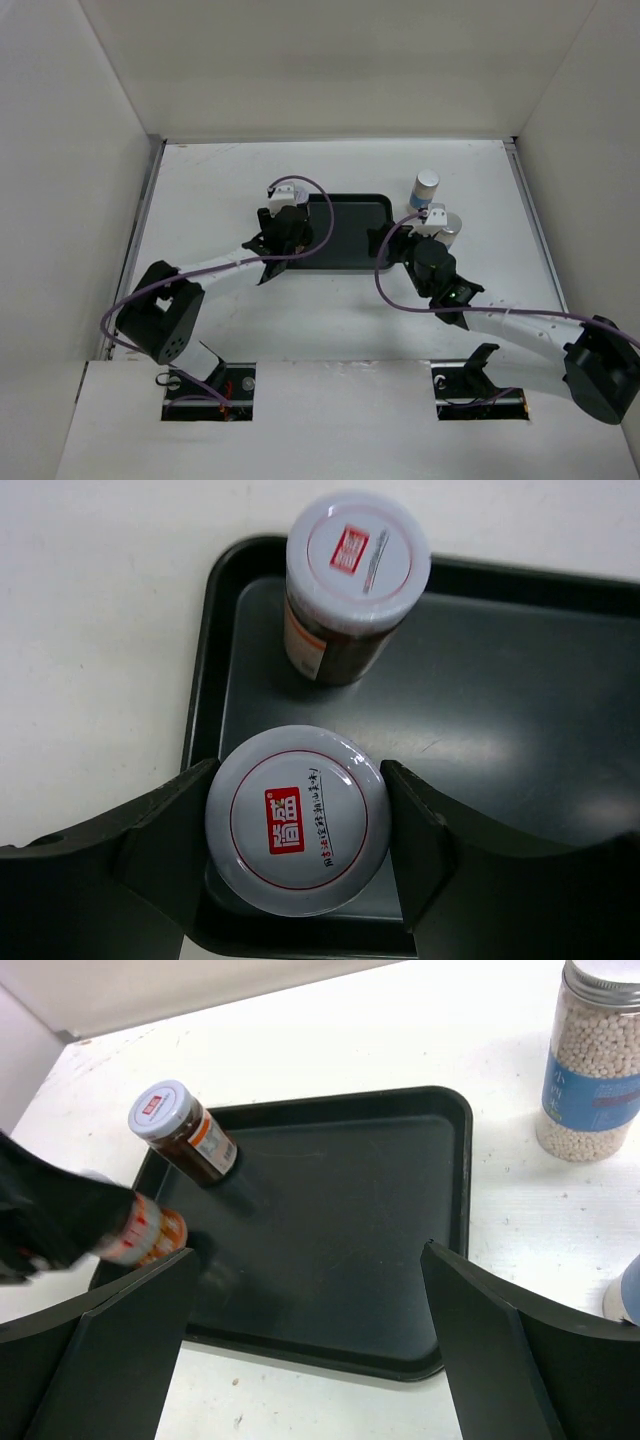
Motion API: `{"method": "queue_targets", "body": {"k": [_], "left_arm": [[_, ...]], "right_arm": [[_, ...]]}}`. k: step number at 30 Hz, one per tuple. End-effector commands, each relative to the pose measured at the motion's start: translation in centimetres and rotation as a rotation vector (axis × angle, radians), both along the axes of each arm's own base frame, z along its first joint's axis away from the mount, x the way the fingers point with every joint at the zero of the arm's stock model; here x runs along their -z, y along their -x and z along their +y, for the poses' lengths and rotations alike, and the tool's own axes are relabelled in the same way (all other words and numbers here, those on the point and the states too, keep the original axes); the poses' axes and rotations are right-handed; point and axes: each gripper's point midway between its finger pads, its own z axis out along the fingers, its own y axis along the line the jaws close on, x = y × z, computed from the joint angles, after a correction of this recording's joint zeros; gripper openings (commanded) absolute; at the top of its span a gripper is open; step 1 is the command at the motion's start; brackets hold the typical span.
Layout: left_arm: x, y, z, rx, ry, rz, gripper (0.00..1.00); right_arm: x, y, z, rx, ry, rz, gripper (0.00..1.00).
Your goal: Organize the condiment bottles
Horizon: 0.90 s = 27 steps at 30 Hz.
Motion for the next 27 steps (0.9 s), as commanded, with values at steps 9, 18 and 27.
{"method": "queue_targets", "body": {"k": [9,18,27], "left_arm": [[-0.9,-0.9,-2.2,0.035,0.07,-0.088,0.87],[-8.1,2.6,0.6,0.018,0.254,-0.306,1.0],[-5.9,6.9,7.8,-0.184,0.513,-0.383,1.0]], "right_arm": [[-4.9,-0.1,-2.6,0.1,0.0,-0.081,0.54],[-7.9,-0.6,-11.2,0.413,0.137,-0.034,0.97],[-2.7,-3.1,-16.7,0.557,0.243,0.138,1.0]]}}
